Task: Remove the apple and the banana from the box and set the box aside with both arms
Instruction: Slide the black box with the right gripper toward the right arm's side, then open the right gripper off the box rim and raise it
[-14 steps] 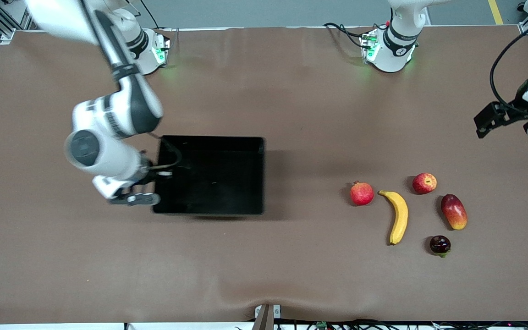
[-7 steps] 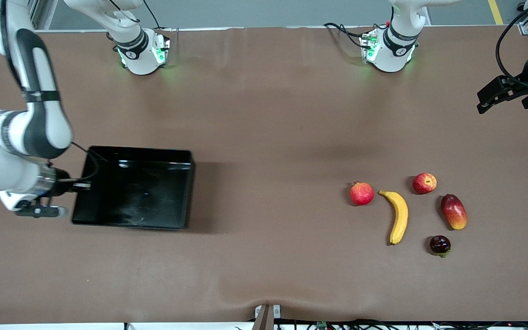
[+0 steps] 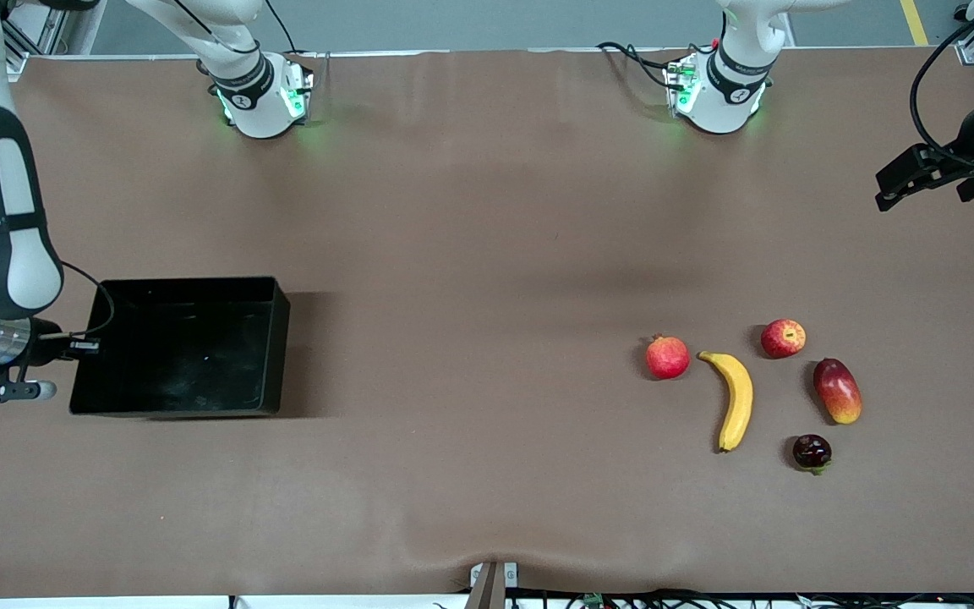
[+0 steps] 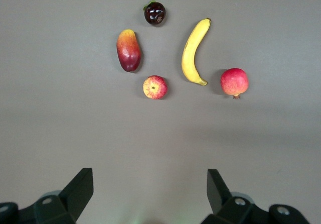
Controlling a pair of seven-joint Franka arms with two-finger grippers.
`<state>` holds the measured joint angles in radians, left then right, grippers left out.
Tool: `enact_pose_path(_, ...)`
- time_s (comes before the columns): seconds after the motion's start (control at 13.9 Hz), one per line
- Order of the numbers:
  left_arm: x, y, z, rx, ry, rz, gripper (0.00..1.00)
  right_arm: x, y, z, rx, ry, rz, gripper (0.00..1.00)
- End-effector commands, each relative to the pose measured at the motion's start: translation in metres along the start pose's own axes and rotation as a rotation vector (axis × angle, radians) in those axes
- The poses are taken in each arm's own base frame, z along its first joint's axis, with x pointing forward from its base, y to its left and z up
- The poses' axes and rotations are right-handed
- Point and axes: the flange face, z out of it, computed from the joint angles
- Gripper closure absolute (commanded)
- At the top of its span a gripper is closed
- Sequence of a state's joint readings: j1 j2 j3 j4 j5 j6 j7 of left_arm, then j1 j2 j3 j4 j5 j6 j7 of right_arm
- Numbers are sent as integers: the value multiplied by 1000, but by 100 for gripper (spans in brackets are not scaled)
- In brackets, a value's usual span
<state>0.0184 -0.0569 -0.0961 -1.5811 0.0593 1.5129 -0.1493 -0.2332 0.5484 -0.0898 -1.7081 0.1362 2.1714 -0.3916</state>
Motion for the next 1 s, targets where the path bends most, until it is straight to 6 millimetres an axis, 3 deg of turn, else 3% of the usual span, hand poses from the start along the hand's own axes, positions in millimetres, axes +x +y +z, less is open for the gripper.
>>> enact_pose_path(0.0, 3, 3, 7, -15, -19, -5, 0, 10, 10, 12, 13, 25, 15, 100)
enact_pose_path(0.07, 3, 3, 6, -16, -14, -5, 0, 5, 23, 19, 19, 18, 37, 100)
enact_pose_path(0.14, 5, 1, 7, -16, -11, -8, 0, 3, 30, 24, 22, 12, 50, 93)
enact_pose_path(0.22, 7, 2, 8, -17, -13, -6, 0, 3, 29, 24, 21, 9, 45, 54)
enact_pose_path(0.29, 7, 1, 8, -17, -13, -8, 0, 3, 29, 23, 21, 9, 43, 1)
enact_pose_path(0.36, 7, 1, 10, -14, -17, -8, 0, 4, 27, 17, 17, 15, 31, 0)
enact_pose_path(0.5, 7, 1, 10, -14, -19, -9, 0, 20, 16, -22, -7, 71, 3, 0)
enact_pose_path(0.72, 9, -7, 14, -6, -26, -23, 0, 29, -45, -93, -31, 96, -90, 0)
enact_pose_path(0.79, 10, -16, 17, -5, -31, -24, 0, 25, -68, -113, -29, 91, -109, 0)
enact_pose_path(0.93, 9, -19, 14, -9, -28, -26, 0, 10, -94, -147, -7, 47, -62, 0)
